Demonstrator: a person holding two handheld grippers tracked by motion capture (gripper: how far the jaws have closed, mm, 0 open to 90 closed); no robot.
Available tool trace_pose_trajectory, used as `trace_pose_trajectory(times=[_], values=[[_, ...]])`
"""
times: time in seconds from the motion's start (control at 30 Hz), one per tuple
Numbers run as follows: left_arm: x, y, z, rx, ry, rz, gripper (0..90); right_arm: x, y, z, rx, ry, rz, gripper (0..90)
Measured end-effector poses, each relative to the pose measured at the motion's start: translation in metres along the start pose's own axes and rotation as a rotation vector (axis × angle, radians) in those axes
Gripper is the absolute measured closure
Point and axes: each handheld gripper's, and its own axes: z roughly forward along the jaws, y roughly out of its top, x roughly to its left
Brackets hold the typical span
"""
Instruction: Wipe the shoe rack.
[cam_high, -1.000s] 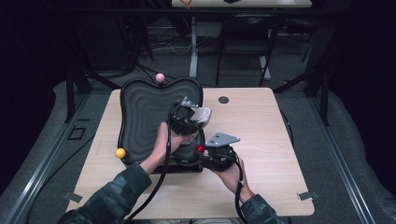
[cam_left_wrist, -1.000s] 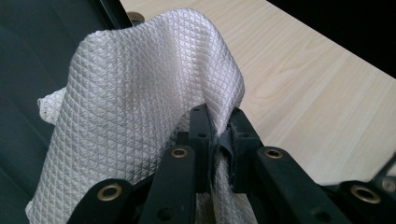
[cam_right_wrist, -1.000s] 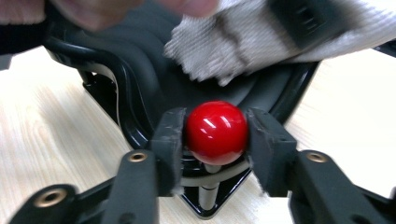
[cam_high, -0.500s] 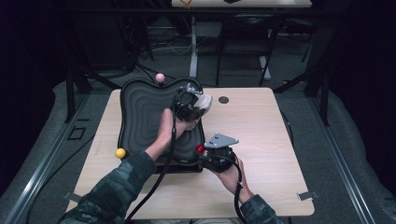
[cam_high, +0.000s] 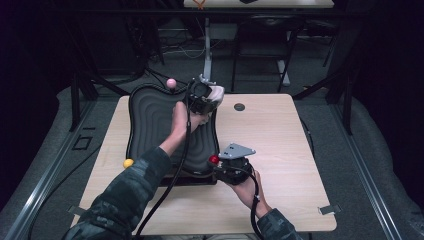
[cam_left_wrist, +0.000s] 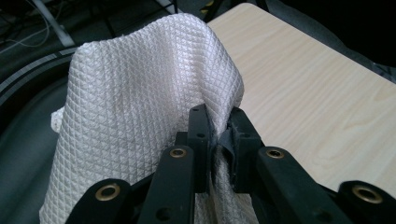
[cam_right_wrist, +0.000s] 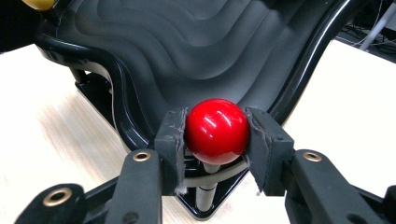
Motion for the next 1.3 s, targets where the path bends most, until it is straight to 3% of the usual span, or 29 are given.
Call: trace_pose_trajectory(times=[0.2, 0.33, 0.57, 0.73, 0.9, 1.07, 1.13, 1.3], values=[[0.012, 0.017, 0.003, -0.004, 0.055, -0.023, 80.8, 0.000, 0.000, 0.000, 0.000, -0.002, 0.003, 59.5], [0.025, 0.022, 0.001, -0.001, 0.090, -0.065, 80.9, 0.000, 0.000, 0.000, -0.002, -0.003, 0.005, 59.6], [0.046, 0.014, -0.010, 0.009, 0.141, -0.131, 81.5, 0.000, 0.000, 0.001, -0.005, -0.002, 0.006, 59.6], [0.052, 0.008, -0.017, 0.031, 0.165, -0.126, 81.4, 0.001, 0.000, 0.002, -0.005, -0.009, 0.006, 59.6], [0.053, -0.001, -0.022, 0.038, 0.160, -0.119, 81.4, 0.002, 0.000, 0.002, -0.005, -0.012, 0.016, 59.6], [0.053, -0.012, -0.029, 0.032, 0.124, -0.123, 82.4, 0.002, 0.000, 0.003, -0.008, -0.009, 0.023, 59.6], [0.051, -0.022, -0.039, 0.007, 0.087, -0.125, 82.6, 0.002, 0.000, 0.004, -0.008, -0.015, 0.030, 59.6], [0.042, -0.043, -0.059, -0.025, 0.049, -0.099, 82.8, 0.004, 0.002, 0.007, -0.011, -0.021, 0.038, 59.6]])
